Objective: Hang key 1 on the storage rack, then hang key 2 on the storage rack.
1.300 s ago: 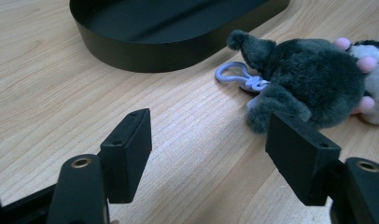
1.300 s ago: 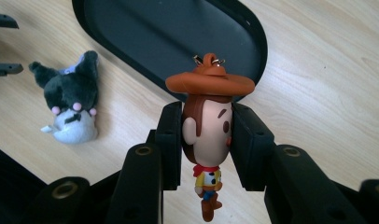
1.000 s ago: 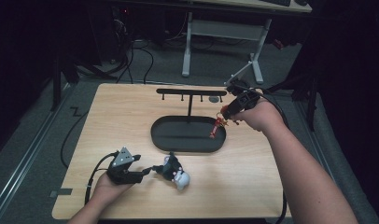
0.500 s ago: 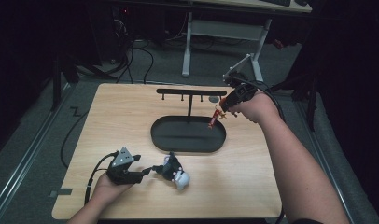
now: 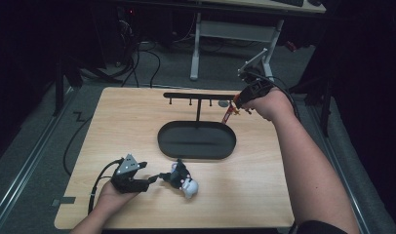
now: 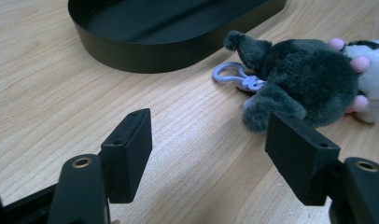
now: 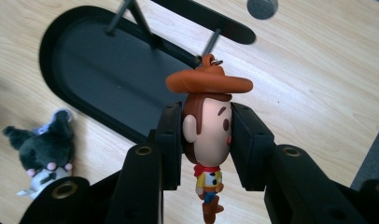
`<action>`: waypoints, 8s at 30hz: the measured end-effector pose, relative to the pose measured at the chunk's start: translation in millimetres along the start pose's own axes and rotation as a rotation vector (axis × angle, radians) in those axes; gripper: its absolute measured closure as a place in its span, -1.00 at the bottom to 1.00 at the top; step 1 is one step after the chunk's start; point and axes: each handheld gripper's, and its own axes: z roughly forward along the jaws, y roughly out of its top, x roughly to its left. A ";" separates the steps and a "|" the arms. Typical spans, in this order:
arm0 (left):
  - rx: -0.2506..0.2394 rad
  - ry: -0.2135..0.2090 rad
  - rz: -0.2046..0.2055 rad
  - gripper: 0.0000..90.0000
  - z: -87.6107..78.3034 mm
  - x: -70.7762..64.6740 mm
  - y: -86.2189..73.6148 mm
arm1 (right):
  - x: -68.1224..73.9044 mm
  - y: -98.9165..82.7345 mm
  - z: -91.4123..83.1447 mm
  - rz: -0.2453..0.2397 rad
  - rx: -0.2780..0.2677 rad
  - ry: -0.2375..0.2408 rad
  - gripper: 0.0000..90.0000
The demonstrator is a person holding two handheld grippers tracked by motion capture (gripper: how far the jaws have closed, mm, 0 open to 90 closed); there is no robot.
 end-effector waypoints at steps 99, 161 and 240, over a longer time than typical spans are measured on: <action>0.137 0.095 0.084 1.00 32.6 -44.6 11.3 | 12.3 -278.3 136.4 0.054 -0.713 0.146 -0.02; 0.029 -0.149 0.191 0.55 111.2 -130.8 65.3 | -7.7 -288.0 134.8 0.125 -0.710 0.109 0.01; 0.031 0.046 0.046 -0.12 11.6 -10.0 5.7 | 3.3 -221.7 102.2 -0.048 0.084 -0.050 -0.19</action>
